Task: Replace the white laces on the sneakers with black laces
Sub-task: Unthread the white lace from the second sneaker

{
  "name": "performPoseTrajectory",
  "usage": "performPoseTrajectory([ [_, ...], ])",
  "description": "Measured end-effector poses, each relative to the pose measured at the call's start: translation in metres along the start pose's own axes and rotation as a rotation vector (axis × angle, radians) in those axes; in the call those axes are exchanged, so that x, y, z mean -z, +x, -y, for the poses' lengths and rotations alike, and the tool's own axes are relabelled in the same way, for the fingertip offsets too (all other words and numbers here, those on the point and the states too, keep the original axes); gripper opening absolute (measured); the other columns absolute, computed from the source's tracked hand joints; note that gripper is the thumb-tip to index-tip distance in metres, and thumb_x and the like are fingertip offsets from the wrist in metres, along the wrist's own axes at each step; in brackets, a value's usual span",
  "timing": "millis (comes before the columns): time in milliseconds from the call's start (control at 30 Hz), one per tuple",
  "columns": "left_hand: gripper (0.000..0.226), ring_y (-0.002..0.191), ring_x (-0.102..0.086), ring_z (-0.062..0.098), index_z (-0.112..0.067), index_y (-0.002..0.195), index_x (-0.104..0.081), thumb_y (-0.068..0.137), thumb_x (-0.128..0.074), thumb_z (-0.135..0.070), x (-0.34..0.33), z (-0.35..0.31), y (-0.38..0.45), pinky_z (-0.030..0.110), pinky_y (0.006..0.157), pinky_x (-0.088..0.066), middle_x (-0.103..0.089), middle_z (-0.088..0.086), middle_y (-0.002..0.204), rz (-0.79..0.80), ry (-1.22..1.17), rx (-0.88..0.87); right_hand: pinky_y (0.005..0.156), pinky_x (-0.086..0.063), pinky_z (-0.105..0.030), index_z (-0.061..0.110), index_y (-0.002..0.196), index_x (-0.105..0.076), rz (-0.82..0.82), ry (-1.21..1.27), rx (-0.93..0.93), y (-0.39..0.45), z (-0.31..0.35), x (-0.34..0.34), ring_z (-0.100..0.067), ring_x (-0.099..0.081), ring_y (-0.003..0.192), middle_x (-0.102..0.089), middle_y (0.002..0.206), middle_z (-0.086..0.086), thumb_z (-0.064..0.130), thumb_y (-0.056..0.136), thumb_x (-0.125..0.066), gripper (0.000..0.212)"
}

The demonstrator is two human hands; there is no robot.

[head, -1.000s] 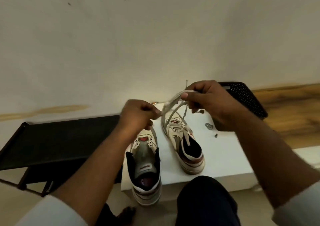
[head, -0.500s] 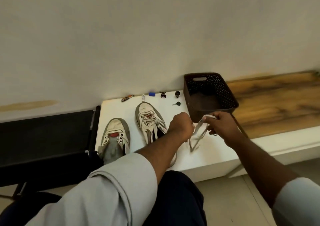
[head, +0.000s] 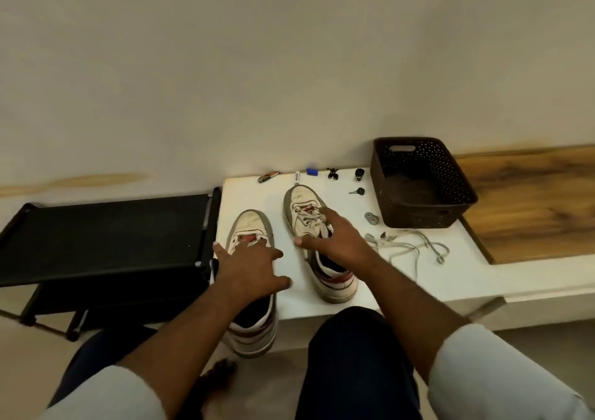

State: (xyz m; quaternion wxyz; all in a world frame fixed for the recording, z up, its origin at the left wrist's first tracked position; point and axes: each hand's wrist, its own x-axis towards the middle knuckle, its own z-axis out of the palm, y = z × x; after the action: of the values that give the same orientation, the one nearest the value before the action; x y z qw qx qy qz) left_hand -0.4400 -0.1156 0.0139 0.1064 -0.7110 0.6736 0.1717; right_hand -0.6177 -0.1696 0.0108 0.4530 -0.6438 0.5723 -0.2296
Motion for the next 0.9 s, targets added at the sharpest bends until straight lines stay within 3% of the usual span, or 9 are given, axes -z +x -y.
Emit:
performPoseTrajectory([
  [67, 0.045, 0.127, -0.047, 0.021, -0.037, 0.126, -0.056, 0.081, -0.055, -0.041, -0.008, 0.01, 0.004, 0.063, 0.11, -0.018, -0.055, -0.008, 0.133, -0.057, -0.105, 0.027, 0.1, -0.039, -0.03, 0.026, 0.143, -0.034, -0.003, -0.134, -0.021, 0.001, 0.004, -0.014, -0.017, -0.048, 0.125, -0.049, 0.138, 0.006, 0.034, 0.065, -0.085, 0.093],
  [200, 0.039, 0.122, -0.052, 0.022, -0.032, 0.123, -0.06, 0.085, -0.052, -0.025, -0.005, 0.022, 0.013, 0.05, 0.109, -0.025, -0.06, -0.007, 0.128, -0.135, -0.214, 0.028, 0.096, -0.043, -0.031, 0.023, 0.14, -0.036, -0.124, -0.157, -0.055, -0.002, 0.009, -0.033, -0.027, -0.052, 0.121, -0.053, 0.135, -0.004, 0.012, 0.069, -0.079, 0.084],
  [300, 0.04, 0.126, -0.048, 0.022, -0.03, 0.126, -0.059, 0.087, -0.053, -0.025, 0.006, 0.033, 0.026, 0.057, 0.113, -0.018, -0.058, -0.006, 0.131, -0.141, -0.19, 0.042, 0.093, -0.046, -0.031, 0.024, 0.132, -0.044, -0.128, -0.029, -0.093, -0.002, 0.013, -0.047, -0.022, -0.055, 0.113, -0.058, 0.127, -0.001, 0.011, 0.067, -0.08, 0.075],
  [400, 0.037, 0.13, -0.044, 0.017, -0.033, 0.125, -0.059, 0.09, -0.057, -0.041, 0.013, 0.036, 0.038, 0.063, 0.112, -0.008, -0.055, -0.009, 0.133, -0.193, -0.153, 0.004, 0.074, -0.047, -0.021, 0.021, 0.124, -0.054, -0.093, 0.275, -0.175, 0.001, 0.021, -0.042, -0.015, -0.06, 0.098, -0.062, 0.114, 0.001, 0.012, 0.073, -0.081, 0.058],
  [500, 0.03, 0.125, -0.049, 0.013, -0.037, 0.118, -0.065, 0.091, -0.056, -0.048, 0.019, 0.028, 0.046, 0.049, 0.112, -0.02, -0.059, -0.013, 0.129, -0.3, -0.31, -0.063, 0.062, -0.049, -0.026, 0.007, 0.103, -0.067, -0.082, 0.328, -0.261, 0.017, 0.028, -0.015, -0.018, -0.065, 0.072, -0.071, 0.093, -0.012, 0.007, 0.078, -0.076, 0.026],
  [600, 0.029, 0.123, -0.051, 0.01, -0.039, 0.12, -0.063, 0.092, -0.059, -0.04, 0.025, 0.018, 0.054, 0.029, 0.105, -0.019, -0.06, -0.015, 0.128, -0.207, -0.408, -0.158, 0.064, -0.057, -0.032, 0.0, 0.083, -0.069, -0.04, 0.185, -0.237, 0.036, 0.035, 0.008, -0.019, -0.066, 0.059, -0.07, 0.078, -0.017, -0.004, 0.082, -0.067, 0.005],
  [633, 0.034, 0.126, -0.048, 0.01, -0.039, 0.125, -0.06, 0.092, -0.06, -0.036, 0.027, 0.016, 0.057, 0.022, 0.096, -0.018, -0.057, -0.014, 0.133, -0.146, -0.395, -0.187, 0.061, -0.057, -0.03, 0.002, 0.082, -0.069, -0.021, 0.155, -0.222, 0.042, 0.036, 0.011, -0.018, -0.066, 0.059, -0.069, 0.077, -0.016, -0.005, 0.083, -0.066, 0.007],
  [767, 0.039, 0.127, -0.046, 0.01, -0.039, 0.127, -0.059, 0.09, -0.064, -0.03, 0.031, 0.008, 0.07, 0.023, 0.078, -0.014, -0.054, -0.013, 0.137, -0.107, -0.362, -0.227, 0.06, -0.052, -0.024, 0.012, 0.091, -0.073, 0.102, -0.02, -0.174, 0.051, 0.028, 0.009, -0.015, -0.065, 0.075, -0.072, 0.085, -0.007, 0.006, 0.088, -0.065, 0.011],
  [900, 0.013, 0.106, -0.058, 0.007, -0.035, 0.099, -0.07, 0.088, -0.065, -0.028, 0.035, 0.007, 0.081, 0.025, 0.085, -0.029, -0.067, -0.015, 0.103, -0.215, -0.407, -0.237, 0.062, -0.045, -0.018, 0.015, 0.092, -0.074, 0.153, -0.044, -0.148, 0.057, 0.027, 0.012, -0.012, -0.064, 0.082, -0.072, 0.087, 0.001, 0.006, 0.091, -0.059, 0.017],
])
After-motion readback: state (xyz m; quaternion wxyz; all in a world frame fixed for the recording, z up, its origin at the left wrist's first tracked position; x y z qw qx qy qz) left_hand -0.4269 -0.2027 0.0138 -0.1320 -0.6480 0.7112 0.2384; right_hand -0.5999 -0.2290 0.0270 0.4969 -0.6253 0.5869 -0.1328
